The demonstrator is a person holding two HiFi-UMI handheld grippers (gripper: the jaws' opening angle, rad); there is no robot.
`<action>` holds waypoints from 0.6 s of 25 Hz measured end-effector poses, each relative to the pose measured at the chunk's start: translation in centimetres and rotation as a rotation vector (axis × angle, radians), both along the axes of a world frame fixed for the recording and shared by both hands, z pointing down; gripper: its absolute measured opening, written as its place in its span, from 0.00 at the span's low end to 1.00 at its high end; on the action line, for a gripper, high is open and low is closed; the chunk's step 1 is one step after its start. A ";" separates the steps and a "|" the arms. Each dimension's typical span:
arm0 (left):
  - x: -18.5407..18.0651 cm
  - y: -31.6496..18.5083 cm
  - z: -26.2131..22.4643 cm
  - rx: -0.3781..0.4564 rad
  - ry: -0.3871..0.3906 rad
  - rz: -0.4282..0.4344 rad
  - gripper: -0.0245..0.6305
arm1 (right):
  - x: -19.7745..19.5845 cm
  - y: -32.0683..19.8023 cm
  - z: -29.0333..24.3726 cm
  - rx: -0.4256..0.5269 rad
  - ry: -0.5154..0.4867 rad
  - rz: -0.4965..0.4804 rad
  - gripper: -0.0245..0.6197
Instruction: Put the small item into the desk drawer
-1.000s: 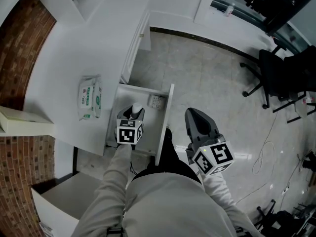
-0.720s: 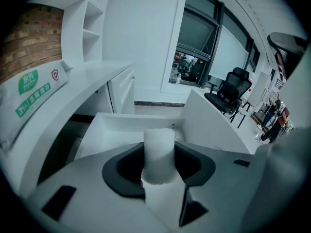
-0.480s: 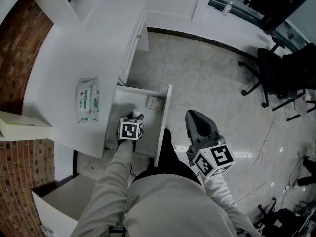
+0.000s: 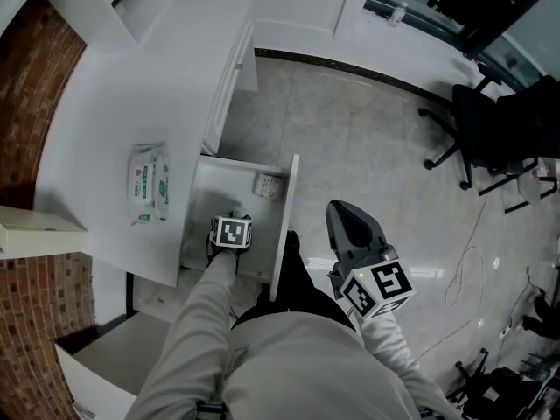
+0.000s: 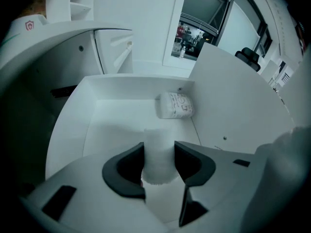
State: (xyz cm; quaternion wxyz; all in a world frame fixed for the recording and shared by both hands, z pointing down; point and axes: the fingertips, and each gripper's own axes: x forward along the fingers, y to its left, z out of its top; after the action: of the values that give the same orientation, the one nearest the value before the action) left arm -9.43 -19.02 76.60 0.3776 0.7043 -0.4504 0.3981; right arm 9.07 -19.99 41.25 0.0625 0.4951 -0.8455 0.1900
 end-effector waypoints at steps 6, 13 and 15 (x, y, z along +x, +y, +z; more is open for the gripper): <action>-0.1 1.2 1.7 -0.065 -0.024 0.008 0.32 | 0.1 -0.2 0.5 -0.013 0.010 -0.006 0.08; 0.7 2.3 2.2 -0.134 -0.024 0.036 0.32 | -0.1 -0.3 0.9 -0.024 0.013 -0.014 0.08; 0.9 2.3 2.3 -0.148 -0.015 0.038 0.32 | -0.2 -0.3 0.9 -0.027 0.013 -0.018 0.08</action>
State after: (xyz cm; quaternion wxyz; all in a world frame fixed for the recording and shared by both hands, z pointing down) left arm -8.55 -16.69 78.87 0.4175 0.6801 -0.4091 0.4424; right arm 8.83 -20.32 42.16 0.0764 0.4879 -0.8468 0.1977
